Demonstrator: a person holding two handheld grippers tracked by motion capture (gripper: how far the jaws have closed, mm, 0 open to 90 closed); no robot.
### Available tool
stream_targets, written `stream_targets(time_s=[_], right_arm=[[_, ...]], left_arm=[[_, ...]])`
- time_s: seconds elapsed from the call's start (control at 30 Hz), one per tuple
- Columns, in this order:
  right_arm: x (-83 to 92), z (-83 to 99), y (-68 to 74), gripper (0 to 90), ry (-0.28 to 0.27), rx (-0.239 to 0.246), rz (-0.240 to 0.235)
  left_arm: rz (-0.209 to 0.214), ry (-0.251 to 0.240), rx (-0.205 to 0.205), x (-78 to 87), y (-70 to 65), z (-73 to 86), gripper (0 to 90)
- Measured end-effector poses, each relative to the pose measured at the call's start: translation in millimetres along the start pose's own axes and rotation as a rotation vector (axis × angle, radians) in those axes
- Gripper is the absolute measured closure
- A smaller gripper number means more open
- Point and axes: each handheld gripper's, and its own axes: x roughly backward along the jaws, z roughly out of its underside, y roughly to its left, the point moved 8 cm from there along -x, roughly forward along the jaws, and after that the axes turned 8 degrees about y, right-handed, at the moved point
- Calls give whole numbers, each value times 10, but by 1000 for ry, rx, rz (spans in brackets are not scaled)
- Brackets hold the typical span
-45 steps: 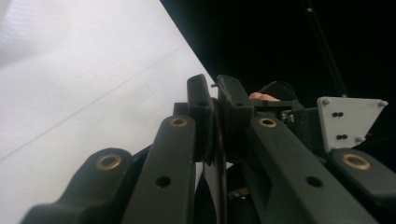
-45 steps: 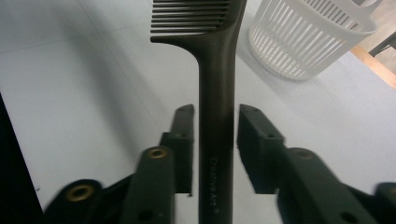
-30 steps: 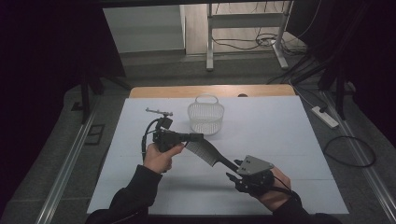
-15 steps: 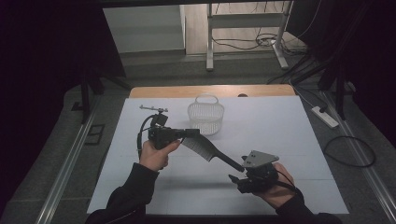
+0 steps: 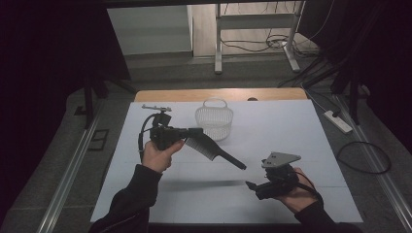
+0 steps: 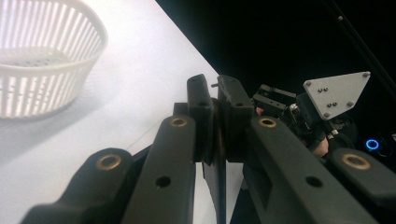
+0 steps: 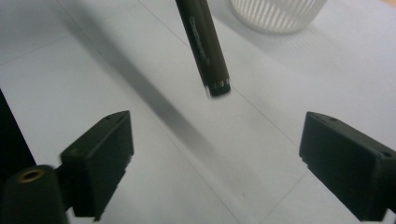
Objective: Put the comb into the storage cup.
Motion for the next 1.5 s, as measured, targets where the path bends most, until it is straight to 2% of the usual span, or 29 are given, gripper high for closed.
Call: stream_targets(time_s=[0.17, 0.23, 0.67, 0.83, 1.03, 1.5], right_arm=[[-18, 65, -51, 28, 20, -8, 6], [-38, 120, -81, 0, 50, -15, 11], [45, 278, -245, 0, 52, -64, 19], [81, 355, -273, 0, 66, -86, 6], [113, 442, -312, 0, 79, -80, 25], [233, 604, -394, 0, 74, -154, 39]], left_arm=[[11, 0, 5, 47, 30, -28, 839], [1, -2, 7, 80, 54, -53, 839], [-14, -29, 17, 258, 148, -181, 839], [-36, -41, 18, 328, 181, -230, 839], [-56, -56, 20, 419, 206, -293, 839], [-106, -82, 18, 585, 225, -474, 839]])
